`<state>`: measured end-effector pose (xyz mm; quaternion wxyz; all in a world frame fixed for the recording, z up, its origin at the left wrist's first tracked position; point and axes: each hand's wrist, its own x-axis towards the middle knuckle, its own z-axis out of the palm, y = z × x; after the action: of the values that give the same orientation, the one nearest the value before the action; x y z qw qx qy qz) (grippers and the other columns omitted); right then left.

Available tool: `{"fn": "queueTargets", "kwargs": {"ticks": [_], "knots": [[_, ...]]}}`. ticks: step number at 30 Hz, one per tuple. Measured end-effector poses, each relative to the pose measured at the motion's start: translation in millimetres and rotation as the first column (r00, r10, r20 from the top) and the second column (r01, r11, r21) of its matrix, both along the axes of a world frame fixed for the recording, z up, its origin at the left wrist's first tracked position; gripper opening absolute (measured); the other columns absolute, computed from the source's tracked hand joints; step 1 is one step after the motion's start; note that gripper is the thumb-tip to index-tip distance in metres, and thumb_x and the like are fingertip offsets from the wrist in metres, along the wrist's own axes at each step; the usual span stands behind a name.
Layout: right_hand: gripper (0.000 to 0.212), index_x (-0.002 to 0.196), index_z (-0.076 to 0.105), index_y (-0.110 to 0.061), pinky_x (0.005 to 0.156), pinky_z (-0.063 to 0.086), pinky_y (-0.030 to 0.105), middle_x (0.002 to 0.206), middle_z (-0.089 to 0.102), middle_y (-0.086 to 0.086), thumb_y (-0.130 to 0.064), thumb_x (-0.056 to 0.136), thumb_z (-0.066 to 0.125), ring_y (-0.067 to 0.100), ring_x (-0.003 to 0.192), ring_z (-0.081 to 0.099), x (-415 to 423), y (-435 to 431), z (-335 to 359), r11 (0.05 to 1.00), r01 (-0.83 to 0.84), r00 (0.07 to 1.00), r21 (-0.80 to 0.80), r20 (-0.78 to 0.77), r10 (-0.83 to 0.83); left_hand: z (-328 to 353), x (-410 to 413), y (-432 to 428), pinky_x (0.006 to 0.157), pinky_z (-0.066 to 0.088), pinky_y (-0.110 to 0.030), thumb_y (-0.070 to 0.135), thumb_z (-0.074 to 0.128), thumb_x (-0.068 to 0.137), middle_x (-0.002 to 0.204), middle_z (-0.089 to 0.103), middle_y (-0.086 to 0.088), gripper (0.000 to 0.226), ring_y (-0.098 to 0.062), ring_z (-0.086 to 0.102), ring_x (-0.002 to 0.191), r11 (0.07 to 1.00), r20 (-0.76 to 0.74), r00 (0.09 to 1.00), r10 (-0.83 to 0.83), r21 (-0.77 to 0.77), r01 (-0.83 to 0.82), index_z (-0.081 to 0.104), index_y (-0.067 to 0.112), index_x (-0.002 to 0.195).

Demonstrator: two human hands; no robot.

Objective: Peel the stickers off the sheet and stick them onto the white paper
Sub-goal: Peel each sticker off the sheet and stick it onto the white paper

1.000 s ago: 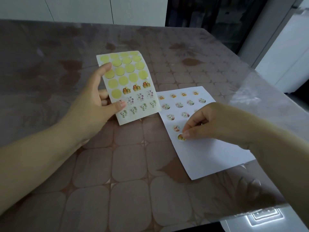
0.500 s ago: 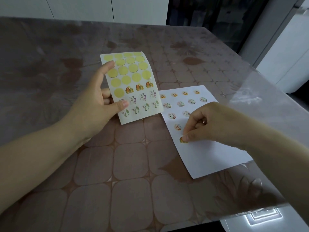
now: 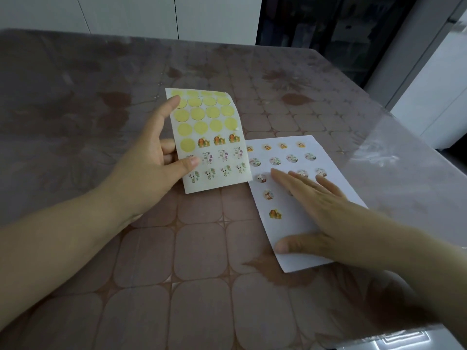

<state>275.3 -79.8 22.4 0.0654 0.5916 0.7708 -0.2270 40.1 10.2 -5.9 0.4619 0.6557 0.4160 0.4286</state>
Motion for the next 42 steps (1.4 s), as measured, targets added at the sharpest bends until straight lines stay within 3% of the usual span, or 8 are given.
{"fn": "queueTargets", "kwargs": {"ticks": [4,7,9,16,21,28,35,42], "knots": [[0.103,0.142,-0.016,-0.041,0.089,-0.023,0.005,0.125,-0.013,-0.038,-0.078,0.06,0.034,-0.034,0.103,-0.027,-3.5,11.8,-4.5,0.99,0.036,0.998,0.135,-0.065,-0.027,1.2,0.6,-2.8,0.078,0.053,-0.016,-0.005,0.059,0.086,0.091,0.074,0.016,0.087,-0.004,0.069,0.094,1.0,0.009,1.0,-0.016,0.003,0.016,0.016,0.041,0.145],[0.091,0.144,0.008,-0.041,0.106,0.009,0.022,0.141,0.014,-0.03,-0.076,0.063,0.034,-0.007,0.129,0.009,-13.4,24.1,5.1,0.941,0.081,0.98,0.33,-0.199,-0.015,1.9,1.3,-3.3,0.078,0.054,-0.018,-0.007,0.058,0.086,0.092,0.075,0.012,0.087,-0.005,0.069,0.094,0.999,0.031,0.999,-0.044,-0.01,0.044,0.016,0.043,0.144],[0.075,0.138,0.022,-0.044,0.099,0.024,0.026,0.143,0.025,-0.02,-0.071,0.071,0.041,0.003,0.127,0.022,-22.2,38.8,8.7,0.899,0.131,0.94,0.418,-0.339,0.02,2.3,1.7,-2.6,0.075,0.054,-0.02,-0.009,0.057,0.086,0.093,0.075,0.007,0.088,-0.007,0.07,0.093,0.997,0.07,0.995,-0.069,-0.029,0.071,0.017,0.043,0.144],[0.033,0.105,0.069,-0.031,0.101,0.033,0.041,0.132,0.046,0.0,-0.047,0.077,0.064,0.024,0.121,0.032,-60.9,80.3,-21.4,0.664,0.326,0.87,0.673,-0.488,0.067,6.4,2.0,-6.6,0.078,0.055,-0.026,0.003,0.057,0.077,0.096,0.074,-0.002,0.092,-0.013,0.069,0.093,0.979,0.19,0.963,-0.19,-0.042,0.201,0.01,0.049,0.141],[0.03,0.098,0.073,-0.028,0.09,0.041,0.05,0.116,0.057,0.0,-0.045,0.077,0.061,0.016,0.109,0.034,-61.1,76.1,-29.7,0.586,0.352,0.843,0.73,-0.519,0.141,5.4,5.8,-5.8,0.077,0.053,-0.021,0.013,0.057,0.078,0.092,0.075,-0.002,0.077,-0.011,0.069,0.092,0.98,0.228,0.959,-0.17,-0.067,0.189,0.023,0.05,0.137],[0.026,0.09,0.074,-0.027,0.095,0.031,0.035,0.103,0.056,-0.007,-0.044,0.073,0.066,0.008,0.098,0.037,-61.3,76.3,-29.2,0.515,0.356,0.834,0.78,-0.514,0.202,2.5,6.5,-7.0,0.075,0.054,-0.025,0.021,0.054,0.082,0.082,0.075,-0.004,0.065,-0.014,0.071,0.087,0.994,0.204,0.974,-0.095,-0.039,0.105,0.03,0.045,0.137],[0.02,0.084,0.075,-0.03,0.098,0.028,0.036,0.099,0.047,-0.022,-0.045,0.072,0.068,-0.008,0.093,0.031,-63.6,74.6,-29.3,0.561,0.398,0.803,0.725,-0.571,0.169,2.7,5.2,-7.1,0.083,0.054,-0.029,0.02,0.053,0.084,0.086,0.075,-0.009,0.064,-0.019,0.07,0.09,0.992,0.157,0.98,-0.124,0.022,0.122,0.027,0.051,0.134],[0.013,0.076,0.074,-0.031,0.098,0.027,0.033,0.097,0.051,-0.019,-0.041,0.073,0.066,-0.01,0.099,0.033,-66.4,72.8,-29.2,0.558,0.372,0.799,0.742,-0.562,0.213,2.3,5.5,-7.5,0.089,0.054,-0.034,0.011,0.053,0.092,0.089,0.067,-0.031,0.063,-0.025,0.064,0.088,0.994,0.14,0.985,-0.104,0.034,0.1,0.03,0.05,0.135]]}}
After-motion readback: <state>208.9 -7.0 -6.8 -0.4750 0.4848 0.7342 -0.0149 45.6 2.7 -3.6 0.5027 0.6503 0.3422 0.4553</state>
